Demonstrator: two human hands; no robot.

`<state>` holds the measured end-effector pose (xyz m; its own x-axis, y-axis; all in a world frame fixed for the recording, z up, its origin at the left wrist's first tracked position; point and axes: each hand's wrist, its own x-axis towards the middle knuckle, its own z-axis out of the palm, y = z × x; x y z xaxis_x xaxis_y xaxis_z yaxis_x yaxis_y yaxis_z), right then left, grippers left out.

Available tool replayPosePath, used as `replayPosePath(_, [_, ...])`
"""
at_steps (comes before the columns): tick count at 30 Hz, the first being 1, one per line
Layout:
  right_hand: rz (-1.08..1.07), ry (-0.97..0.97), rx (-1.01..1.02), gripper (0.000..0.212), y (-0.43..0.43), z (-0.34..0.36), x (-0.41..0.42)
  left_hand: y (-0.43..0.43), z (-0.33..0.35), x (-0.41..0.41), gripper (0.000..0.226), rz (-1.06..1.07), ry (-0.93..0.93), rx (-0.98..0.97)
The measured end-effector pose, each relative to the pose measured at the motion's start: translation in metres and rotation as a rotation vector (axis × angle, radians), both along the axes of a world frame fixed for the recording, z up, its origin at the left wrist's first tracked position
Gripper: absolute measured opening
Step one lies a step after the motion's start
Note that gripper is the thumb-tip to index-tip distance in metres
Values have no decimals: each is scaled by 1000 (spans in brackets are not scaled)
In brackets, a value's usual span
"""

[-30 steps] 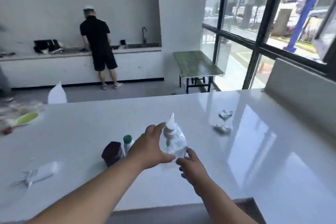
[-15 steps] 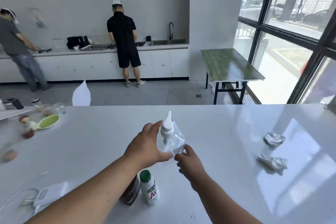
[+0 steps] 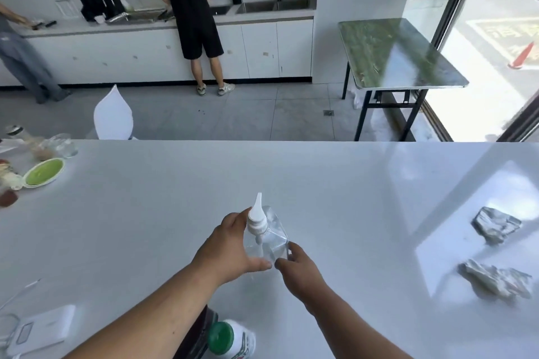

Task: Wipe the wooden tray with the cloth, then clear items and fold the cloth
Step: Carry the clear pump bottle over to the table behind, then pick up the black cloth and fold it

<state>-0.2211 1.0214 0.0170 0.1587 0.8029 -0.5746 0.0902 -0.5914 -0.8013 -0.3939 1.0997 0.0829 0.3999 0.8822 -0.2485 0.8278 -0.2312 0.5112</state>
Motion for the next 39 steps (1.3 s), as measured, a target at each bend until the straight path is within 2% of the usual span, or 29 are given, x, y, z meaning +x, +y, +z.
replayPosePath(2, [29, -36, -46, 65, -2, -7, -4, 0, -9, -5, 116, -17, 12, -65])
replayPosePath(4, [31, -82, -61, 70, -7, -2, -7, -1, -7, -11, 132, -26, 8, -86])
replayPosePath(6, [16, -168, -47, 75, -14, 14, -4, 0, 11, -19, 148, -20, -8, -95])
replayPosePath(7, [12, -238, -30, 76, -18, 27, -1, 0, 23, -24, 148, -16, -21, -89])
replayPosePath(9, [0, -422, 8, 77, -31, 58, 7, 0, 54, -35, 138, -23, -43, -49])
replayPosePath(14, [-37, -1036, 123, 74, -104, 144, 29, -8, 129, -33, 85, -166, -39, 227])
replayPosePath(17, [-131, -1242, 105, 73, -182, 180, 28, -48, 149, 2, 78, -339, -69, 307])
replayPosePath(24, [-432, -1257, -238, 75, -428, 186, -17, -247, 127, 75, 75, -840, -142, 205])
replayPosePath(29, [-724, -1246, -430, 69, -608, 194, -41, -396, 131, 112, 73, -1105, -170, 188])
replayPosePath(34, [-975, -1159, -554, 63, -774, 182, -58, -551, 135, 143, 70, -1307, -168, 181])
replayPosePath(39, [-1042, -1048, -603, 62, -914, 143, -64, -698, 111, 164, 68, -1394, -100, 206])
